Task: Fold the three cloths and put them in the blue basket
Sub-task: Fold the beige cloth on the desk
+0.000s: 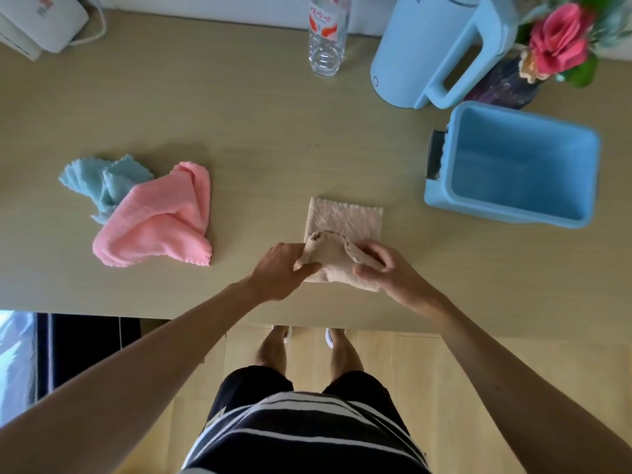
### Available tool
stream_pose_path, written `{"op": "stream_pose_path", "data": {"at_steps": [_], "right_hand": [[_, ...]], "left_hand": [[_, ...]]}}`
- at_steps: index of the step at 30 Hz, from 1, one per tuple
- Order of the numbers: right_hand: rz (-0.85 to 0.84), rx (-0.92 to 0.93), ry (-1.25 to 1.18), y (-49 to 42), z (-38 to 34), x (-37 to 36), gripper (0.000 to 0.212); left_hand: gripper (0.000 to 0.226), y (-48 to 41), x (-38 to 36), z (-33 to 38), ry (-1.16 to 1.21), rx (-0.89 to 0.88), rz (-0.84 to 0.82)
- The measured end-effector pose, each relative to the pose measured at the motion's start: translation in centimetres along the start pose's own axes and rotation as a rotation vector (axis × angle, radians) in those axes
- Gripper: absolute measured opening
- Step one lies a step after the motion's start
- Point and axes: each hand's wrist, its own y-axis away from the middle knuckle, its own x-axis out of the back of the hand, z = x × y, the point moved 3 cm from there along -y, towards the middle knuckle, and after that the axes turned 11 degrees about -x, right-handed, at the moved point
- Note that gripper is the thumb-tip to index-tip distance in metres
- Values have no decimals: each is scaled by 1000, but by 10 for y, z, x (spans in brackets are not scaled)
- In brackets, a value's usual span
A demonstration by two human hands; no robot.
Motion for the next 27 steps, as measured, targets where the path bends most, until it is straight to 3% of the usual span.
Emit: {"op": "stream_pose_path", "data": {"at_steps": [3,7,8,11,20,23,25,27], "right_hand": [[72,-20,47,-3,5,10,59],[310,-9,65,-15,5,17,16],[364,-16,59,-19,5,17,17],[462,-44,13,-33,6,21,36],[627,-44,86,-53,16,24,31],[668,-37,149,-56,14,22,30],[697,-83,224,-57,13,21,18],[790,-109,332,-52,9,19,26]], "left_hand": [[31,-8,4,-1,81,59,15],[12,-19,7,-1,174,102,62],[9,-21,8,-2,198,112,77],[21,-25,7,-7,276,159,100],[78,-31,-2,-8,357,67,179],[85,-32,-7,-12,251,44,211],[92,-32,-8,-10,61,-17,250],[91,-30,-5,-3,-217,-109,283]]}}
